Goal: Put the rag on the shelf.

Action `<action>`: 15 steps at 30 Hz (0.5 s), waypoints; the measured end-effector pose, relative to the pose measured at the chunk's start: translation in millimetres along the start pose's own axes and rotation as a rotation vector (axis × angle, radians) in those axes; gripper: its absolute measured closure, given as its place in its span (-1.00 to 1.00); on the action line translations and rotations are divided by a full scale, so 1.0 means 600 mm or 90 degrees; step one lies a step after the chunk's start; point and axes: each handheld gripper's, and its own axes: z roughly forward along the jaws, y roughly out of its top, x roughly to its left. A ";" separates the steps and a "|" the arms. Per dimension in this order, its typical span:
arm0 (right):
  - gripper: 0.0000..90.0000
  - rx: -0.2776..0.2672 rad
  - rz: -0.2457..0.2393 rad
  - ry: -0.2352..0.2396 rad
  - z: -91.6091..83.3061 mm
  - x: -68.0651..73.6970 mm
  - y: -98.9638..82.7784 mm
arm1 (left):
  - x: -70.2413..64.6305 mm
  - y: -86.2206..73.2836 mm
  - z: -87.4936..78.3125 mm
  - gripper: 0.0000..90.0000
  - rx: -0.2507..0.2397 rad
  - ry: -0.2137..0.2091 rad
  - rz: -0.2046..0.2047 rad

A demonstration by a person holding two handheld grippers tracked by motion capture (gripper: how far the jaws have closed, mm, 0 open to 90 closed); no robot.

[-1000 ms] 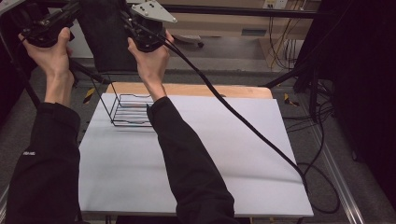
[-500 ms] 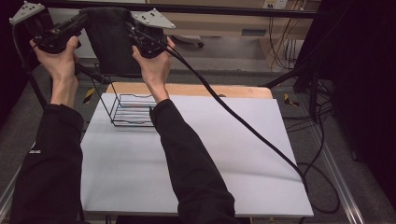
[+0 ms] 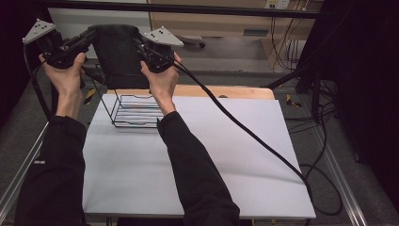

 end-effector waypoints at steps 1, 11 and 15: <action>0.78 -0.001 -0.002 0.001 -0.001 0.000 -0.003 | 0.000 -0.002 -0.003 0.82 0.004 0.000 0.005; 0.78 -0.006 -0.011 0.016 -0.016 0.013 -0.020 | -0.003 -0.017 -0.032 0.82 -0.003 -0.015 0.010; 0.78 -0.009 -0.016 0.019 -0.022 0.017 -0.023 | -0.007 -0.022 -0.044 0.82 -0.009 -0.018 0.016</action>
